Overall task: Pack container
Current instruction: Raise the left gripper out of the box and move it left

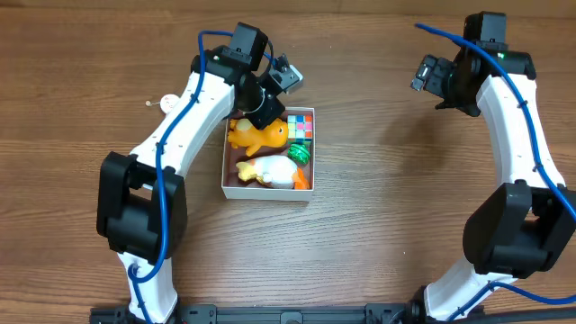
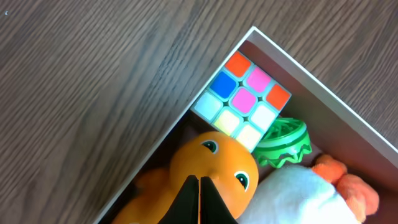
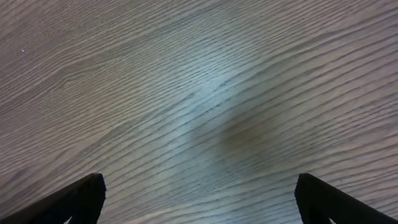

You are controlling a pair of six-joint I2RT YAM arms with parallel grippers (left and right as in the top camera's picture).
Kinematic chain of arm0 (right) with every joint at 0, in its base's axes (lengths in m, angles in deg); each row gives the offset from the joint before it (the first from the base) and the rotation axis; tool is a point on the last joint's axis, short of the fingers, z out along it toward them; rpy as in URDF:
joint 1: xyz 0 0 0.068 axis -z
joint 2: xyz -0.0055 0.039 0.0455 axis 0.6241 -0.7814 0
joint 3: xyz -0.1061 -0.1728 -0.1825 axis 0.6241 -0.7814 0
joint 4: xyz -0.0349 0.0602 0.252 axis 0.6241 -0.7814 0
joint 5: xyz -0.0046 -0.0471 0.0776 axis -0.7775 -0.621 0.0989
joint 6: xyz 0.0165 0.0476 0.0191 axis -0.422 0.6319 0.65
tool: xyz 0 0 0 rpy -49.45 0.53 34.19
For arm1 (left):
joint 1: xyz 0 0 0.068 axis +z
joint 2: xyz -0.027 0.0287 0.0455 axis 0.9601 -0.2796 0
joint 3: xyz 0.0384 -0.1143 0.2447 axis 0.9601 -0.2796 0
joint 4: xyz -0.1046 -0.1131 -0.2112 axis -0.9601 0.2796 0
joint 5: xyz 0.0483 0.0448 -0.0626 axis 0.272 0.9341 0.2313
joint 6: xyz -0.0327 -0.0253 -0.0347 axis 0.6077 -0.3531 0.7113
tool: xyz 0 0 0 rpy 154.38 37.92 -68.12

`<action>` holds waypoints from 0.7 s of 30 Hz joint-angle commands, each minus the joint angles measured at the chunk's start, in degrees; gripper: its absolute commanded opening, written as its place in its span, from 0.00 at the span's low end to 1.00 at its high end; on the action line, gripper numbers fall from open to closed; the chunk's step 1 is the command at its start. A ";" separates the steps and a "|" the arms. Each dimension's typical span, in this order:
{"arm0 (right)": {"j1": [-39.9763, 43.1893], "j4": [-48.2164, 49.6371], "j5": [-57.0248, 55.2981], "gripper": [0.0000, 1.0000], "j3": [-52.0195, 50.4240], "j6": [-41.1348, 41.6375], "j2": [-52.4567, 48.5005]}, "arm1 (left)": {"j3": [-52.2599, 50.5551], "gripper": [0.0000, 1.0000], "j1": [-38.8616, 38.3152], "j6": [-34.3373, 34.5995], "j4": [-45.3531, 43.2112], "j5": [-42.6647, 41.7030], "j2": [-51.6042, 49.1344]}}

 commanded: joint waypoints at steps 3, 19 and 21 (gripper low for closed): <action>0.02 0.39 -0.07 1.00 -0.13 0.24 0.87 | -5.95 0.04 0.24 0.57 -0.07 -1.77 -1.05; 0.02 0.39 -0.07 1.00 -0.13 0.24 0.87 | 21.68 0.09 0.70 0.61 7.89 -1.49 -0.37; 0.02 0.39 -0.07 1.00 -0.13 0.24 0.87 | 25.97 0.11 1.84 0.61 8.00 0.74 -0.28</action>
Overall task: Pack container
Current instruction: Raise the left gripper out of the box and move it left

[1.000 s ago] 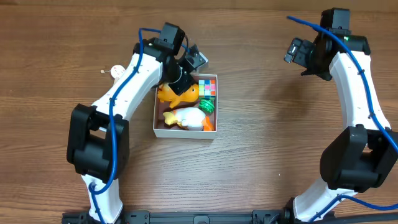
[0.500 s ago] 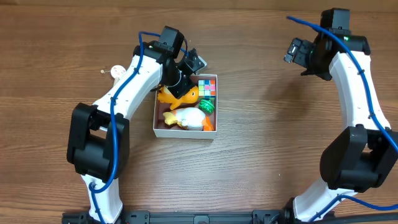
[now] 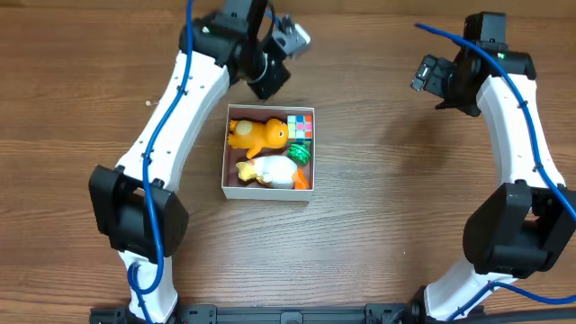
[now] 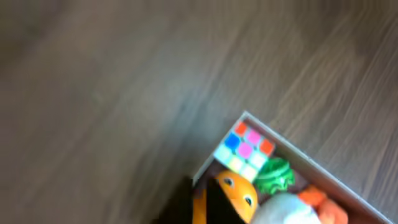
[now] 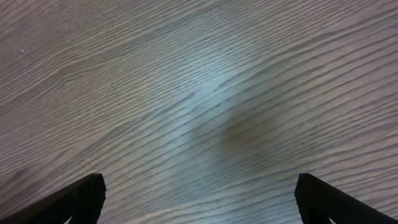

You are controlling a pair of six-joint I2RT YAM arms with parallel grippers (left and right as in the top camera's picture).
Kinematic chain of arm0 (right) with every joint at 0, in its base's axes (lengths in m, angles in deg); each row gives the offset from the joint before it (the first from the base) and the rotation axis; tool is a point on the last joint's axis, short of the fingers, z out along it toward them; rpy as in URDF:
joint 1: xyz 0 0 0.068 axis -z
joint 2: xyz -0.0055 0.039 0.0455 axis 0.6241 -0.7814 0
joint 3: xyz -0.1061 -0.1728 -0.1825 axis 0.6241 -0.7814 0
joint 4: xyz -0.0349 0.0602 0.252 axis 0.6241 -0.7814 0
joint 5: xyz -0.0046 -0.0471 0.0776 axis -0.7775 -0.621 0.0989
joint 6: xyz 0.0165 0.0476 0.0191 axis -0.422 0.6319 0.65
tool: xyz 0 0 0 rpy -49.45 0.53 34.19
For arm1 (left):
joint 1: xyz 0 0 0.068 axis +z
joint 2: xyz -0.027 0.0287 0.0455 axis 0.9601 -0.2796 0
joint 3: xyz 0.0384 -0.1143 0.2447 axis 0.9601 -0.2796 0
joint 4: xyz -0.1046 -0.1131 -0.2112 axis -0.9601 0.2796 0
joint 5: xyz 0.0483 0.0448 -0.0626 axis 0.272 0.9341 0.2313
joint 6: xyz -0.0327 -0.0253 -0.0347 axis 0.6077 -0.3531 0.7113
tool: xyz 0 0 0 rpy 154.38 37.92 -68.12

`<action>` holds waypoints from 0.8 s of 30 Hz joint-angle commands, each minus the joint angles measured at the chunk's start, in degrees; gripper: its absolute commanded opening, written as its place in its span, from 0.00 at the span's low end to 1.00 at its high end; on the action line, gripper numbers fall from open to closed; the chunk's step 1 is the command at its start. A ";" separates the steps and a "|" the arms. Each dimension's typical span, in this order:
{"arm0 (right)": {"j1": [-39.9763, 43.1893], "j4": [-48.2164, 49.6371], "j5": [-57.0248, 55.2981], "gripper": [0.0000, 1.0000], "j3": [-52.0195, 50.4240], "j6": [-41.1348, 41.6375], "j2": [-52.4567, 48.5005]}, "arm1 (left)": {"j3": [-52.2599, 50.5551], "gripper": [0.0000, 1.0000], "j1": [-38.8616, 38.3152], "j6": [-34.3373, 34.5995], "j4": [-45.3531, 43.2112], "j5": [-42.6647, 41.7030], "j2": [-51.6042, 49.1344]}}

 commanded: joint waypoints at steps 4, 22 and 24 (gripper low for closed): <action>0.02 0.39 -0.09 1.00 -0.13 0.24 0.87 | 9.03 0.14 7.23 7.43 2.10 22.05 0.28; 0.02 0.39 -0.07 1.00 -0.13 0.24 0.87 | -17.09 1.00 25.66 16.94 12.13 14.38 0.13; 0.02 0.39 -0.07 1.00 -0.13 0.24 0.87 | -23.17 1.00 25.64 19.89 6.82 16.35 0.13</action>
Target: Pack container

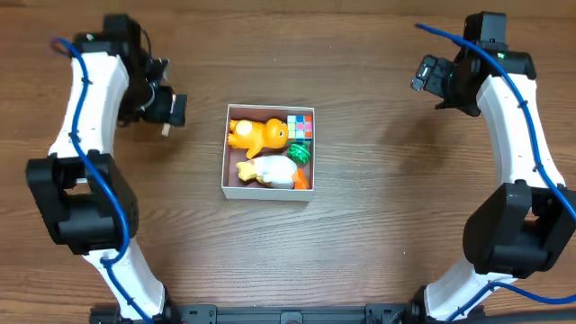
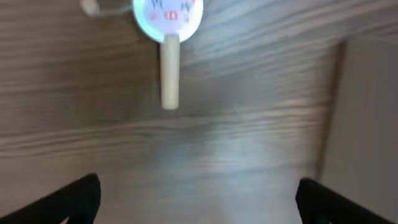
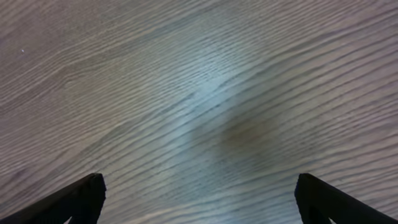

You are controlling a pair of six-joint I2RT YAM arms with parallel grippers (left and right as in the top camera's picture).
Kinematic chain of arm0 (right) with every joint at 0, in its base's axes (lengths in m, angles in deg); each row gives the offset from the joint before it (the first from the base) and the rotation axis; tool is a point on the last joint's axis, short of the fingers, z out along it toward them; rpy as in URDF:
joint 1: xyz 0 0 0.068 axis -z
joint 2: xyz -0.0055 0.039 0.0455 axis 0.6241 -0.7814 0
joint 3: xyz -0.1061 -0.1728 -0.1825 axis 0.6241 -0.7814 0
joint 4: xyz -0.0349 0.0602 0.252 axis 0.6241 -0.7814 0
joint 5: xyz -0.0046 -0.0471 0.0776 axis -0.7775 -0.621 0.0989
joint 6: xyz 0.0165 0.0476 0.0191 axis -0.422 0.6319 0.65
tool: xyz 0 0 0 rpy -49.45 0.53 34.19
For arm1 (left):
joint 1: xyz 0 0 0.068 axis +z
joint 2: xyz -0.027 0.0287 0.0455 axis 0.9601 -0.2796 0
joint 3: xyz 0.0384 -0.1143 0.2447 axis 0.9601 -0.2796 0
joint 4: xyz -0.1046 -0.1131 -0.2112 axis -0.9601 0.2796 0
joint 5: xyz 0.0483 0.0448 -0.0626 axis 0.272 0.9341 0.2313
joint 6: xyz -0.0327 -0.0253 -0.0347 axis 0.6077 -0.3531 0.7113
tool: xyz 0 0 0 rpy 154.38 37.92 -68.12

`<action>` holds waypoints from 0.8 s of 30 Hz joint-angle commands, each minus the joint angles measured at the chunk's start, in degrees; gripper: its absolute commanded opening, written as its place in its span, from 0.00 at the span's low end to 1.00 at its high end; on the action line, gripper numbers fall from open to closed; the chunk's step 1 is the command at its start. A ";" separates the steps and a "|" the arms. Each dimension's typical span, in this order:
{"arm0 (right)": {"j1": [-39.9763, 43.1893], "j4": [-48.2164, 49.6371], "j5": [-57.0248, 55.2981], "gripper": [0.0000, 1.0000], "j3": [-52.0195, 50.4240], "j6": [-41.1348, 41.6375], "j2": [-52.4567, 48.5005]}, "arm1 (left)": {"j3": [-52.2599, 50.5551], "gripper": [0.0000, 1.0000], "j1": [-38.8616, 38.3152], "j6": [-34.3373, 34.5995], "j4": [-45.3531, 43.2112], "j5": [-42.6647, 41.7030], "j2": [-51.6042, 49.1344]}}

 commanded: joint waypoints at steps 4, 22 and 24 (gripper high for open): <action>0.02 0.42 -0.09 1.00 -0.13 0.24 0.87 | -10.34 1.00 0.07 9.20 -9.27 9.60 -0.33; 0.02 0.42 -0.09 1.00 -0.13 0.24 0.87 | -8.61 1.00 -0.42 6.56 -18.82 9.42 -6.36; 0.02 0.42 -0.09 1.00 -0.13 0.24 0.87 | -7.52 1.00 -1.11 6.56 -18.93 9.42 -7.69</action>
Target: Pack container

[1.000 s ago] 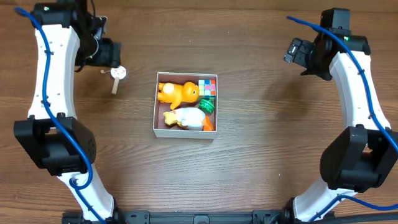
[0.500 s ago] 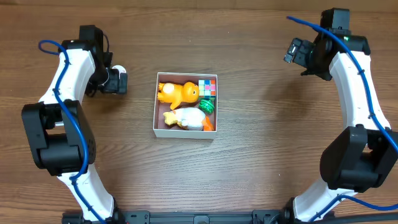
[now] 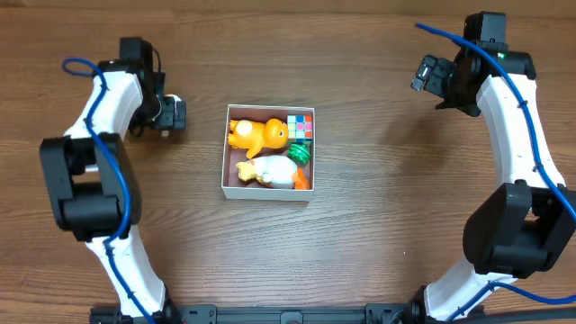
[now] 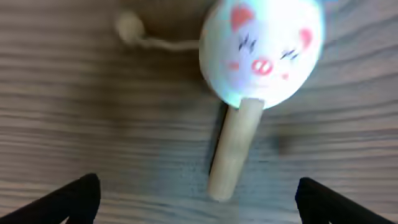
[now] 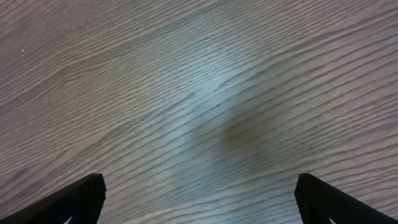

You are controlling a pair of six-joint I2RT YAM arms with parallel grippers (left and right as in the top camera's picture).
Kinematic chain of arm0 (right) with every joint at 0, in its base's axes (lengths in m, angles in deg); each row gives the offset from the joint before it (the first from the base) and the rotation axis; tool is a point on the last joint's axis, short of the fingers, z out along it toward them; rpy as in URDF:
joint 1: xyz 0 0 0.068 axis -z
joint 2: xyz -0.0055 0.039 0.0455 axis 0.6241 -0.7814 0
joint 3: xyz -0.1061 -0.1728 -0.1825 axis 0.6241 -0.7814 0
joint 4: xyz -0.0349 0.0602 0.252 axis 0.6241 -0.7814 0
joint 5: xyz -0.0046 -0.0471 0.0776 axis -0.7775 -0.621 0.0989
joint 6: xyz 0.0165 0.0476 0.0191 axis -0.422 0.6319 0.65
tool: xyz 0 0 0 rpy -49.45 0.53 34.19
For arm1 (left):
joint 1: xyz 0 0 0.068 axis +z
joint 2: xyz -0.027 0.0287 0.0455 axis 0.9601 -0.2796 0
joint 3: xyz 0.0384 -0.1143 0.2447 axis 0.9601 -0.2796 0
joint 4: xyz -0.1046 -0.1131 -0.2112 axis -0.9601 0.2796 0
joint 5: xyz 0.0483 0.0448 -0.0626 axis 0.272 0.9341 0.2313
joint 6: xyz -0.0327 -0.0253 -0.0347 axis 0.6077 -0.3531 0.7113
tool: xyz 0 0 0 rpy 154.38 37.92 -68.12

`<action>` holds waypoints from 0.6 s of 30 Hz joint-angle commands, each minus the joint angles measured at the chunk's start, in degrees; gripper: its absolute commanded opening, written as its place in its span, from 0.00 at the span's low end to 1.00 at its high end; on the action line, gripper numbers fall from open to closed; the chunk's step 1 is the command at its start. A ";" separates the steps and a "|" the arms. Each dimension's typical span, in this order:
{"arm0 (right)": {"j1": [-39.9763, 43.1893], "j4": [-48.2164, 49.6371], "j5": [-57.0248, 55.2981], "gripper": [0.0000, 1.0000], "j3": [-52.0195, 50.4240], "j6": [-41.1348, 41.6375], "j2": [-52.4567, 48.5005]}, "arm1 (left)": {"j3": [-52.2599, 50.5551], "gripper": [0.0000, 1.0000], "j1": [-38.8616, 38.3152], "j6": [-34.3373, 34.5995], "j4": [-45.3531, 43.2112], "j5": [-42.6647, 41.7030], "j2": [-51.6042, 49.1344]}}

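Observation:
A white pig-face rattle drum (image 4: pixel 261 53) lies on the table left of the box, its wooden handle (image 4: pixel 233 149) pointing at my left gripper (image 4: pixel 198 208) and its string bead (image 4: pixel 129 26) off to one side. That gripper (image 3: pixel 171 115) is open above the toy, a finger on either side of the handle end, touching nothing. The white box (image 3: pixel 230 189) holds an orange toy animal (image 3: pixel 259 133), a colour cube (image 3: pixel 301 124), a green piece (image 3: pixel 300 153) and a white plush (image 3: pixel 270 171). My right gripper (image 5: pixel 198 205) is open and holds nothing.
The right arm (image 3: pixel 508 117) stands at the far right, its gripper (image 3: pixel 430 74) over bare wood. The left arm (image 3: pixel 108 99) curves along the left edge. The wooden table (image 3: pixel 387 225) shows bare wood right of and in front of the box.
My left gripper is nearer the pig drum, which now looms large in the wrist view with the handle between the open fingers. The right arm and the box contents are unchanged.
My left gripper was shut low over the orange toy in the box. Then it was raised behind the box, still shut. Then it stood open left of the box above the pig drum, and now sits closer to it.

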 commanded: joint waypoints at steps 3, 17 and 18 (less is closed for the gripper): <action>0.02 0.39 -0.09 1.00 -0.11 0.22 0.87 | 2.69 1.00 -1.53 -1.22 -1.25 0.68 -3.39; 0.02 0.39 -0.07 1.00 -0.11 0.22 0.87 | 2.67 1.00 -1.07 0.72 -4.92 -7.69 -5.38; 0.02 0.39 -0.07 1.00 -0.11 0.22 0.87 | 2.67 0.99 -1.07 0.83 -4.83 -7.69 -5.38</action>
